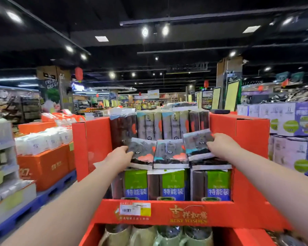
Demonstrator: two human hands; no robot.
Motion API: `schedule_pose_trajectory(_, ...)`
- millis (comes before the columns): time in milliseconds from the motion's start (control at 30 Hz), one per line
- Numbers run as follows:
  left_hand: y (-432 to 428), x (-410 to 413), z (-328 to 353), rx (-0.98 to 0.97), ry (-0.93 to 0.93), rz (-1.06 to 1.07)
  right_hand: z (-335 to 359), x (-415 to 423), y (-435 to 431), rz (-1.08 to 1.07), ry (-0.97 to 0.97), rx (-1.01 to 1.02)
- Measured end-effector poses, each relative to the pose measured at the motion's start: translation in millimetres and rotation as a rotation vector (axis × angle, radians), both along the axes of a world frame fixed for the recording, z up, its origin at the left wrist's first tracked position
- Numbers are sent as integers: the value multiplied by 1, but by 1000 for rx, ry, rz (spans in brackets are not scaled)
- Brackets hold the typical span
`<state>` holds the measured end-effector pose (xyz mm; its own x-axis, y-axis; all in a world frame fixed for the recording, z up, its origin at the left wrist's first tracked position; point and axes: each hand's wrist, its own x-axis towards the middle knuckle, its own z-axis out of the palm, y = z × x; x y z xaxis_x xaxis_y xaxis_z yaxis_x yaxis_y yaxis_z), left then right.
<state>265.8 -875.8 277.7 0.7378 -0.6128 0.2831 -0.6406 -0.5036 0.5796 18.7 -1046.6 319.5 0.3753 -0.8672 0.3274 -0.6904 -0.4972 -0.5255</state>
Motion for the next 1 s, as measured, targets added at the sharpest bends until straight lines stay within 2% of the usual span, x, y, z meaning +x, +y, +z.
schedule_pose_trajectory(67,4,4,-6,79,-99,39,-3,0,-2,-14,188,-65)
schedule_pose_trajectory(133,8,3,-10,79,-199,-1,-5,0,2,-6,335,-187)
schedule_pose_trajectory(233,6,-3,-16,155,-322,-189,-6,0,12,150,366,-300)
schedule_pose_trajectory(300,1,-7,-20,223,-419,-206,-5,-2,22,260,458,-261)
schedule_pose_trajectory(367,-4,-7,-23,198,-436,-190,-5,-7,25,264,535,-281)
schedule_pose_trajectory(633,-9,-3,-30,169,-396,-161,-2,-6,22,213,577,-255)
schedule_pose_trajectory(867,-11,-30,-27,261,-372,-40,-16,-5,21,160,554,-354)
schedule_pose_trajectory(1000,-4,-45,-33,226,-395,20,-24,-7,29,137,505,-474)
